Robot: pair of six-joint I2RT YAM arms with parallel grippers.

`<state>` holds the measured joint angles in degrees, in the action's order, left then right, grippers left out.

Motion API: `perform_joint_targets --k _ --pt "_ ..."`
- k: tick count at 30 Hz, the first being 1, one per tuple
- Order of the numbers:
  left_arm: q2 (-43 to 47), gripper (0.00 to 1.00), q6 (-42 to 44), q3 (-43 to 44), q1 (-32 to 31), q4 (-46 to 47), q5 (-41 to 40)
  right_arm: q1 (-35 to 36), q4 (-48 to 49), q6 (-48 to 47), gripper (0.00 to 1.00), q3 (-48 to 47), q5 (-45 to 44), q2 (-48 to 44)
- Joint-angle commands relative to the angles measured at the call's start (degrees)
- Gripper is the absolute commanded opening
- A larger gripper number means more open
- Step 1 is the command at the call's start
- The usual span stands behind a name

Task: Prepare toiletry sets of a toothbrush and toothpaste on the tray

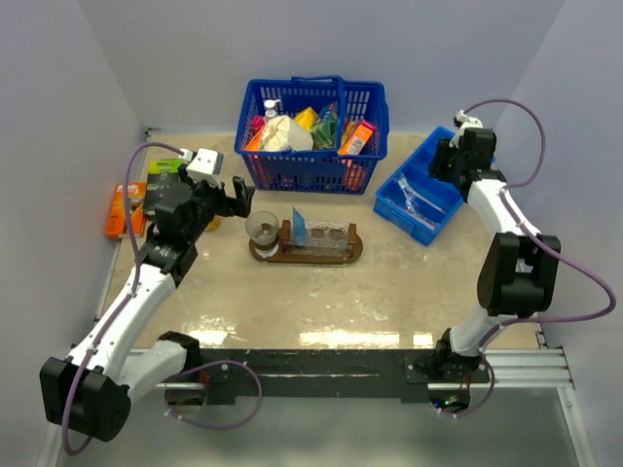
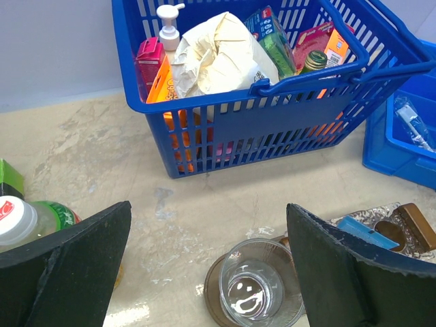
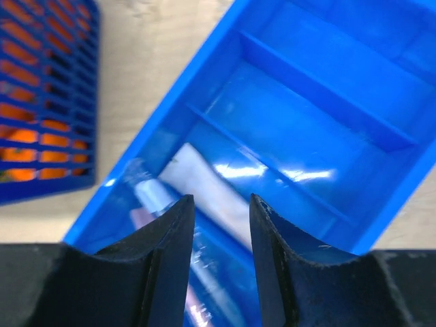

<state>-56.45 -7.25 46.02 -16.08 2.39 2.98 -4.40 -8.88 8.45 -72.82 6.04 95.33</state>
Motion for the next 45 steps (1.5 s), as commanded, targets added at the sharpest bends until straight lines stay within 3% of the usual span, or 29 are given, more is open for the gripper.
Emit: perform_joint_targets --k 1,9,25,38,45 --pt "1.16 1.0 0.92 -0.49 0.34 1.91 0.27 0.45 -7.1 -8.08 0.41 -7.24 -6.83 4.41" --pt "0.9 1.0 1.0 -0.49 0.43 1.91 0.09 2.91 -13.08 -17.31 0.44 -13.4 -4.99 11.81" --pt "0.99 1.0 1.44 -0.49 0.43 1.91 -0.52 3.96 -20.99 -24.44 0.59 -21.13 -5.78 22.18" --pt "0.99 1.0 1.53 -0.49 0.43 1.83 -1.05 3.96 -21.88 -26.29 0.6 -22.28 -4.55 27.01" --pt "0.9 1.0 1.62 -0.49 0.43 1.83 -0.87 3.96 -20.12 -25.41 0.56 -20.79 -5.96 28.24"
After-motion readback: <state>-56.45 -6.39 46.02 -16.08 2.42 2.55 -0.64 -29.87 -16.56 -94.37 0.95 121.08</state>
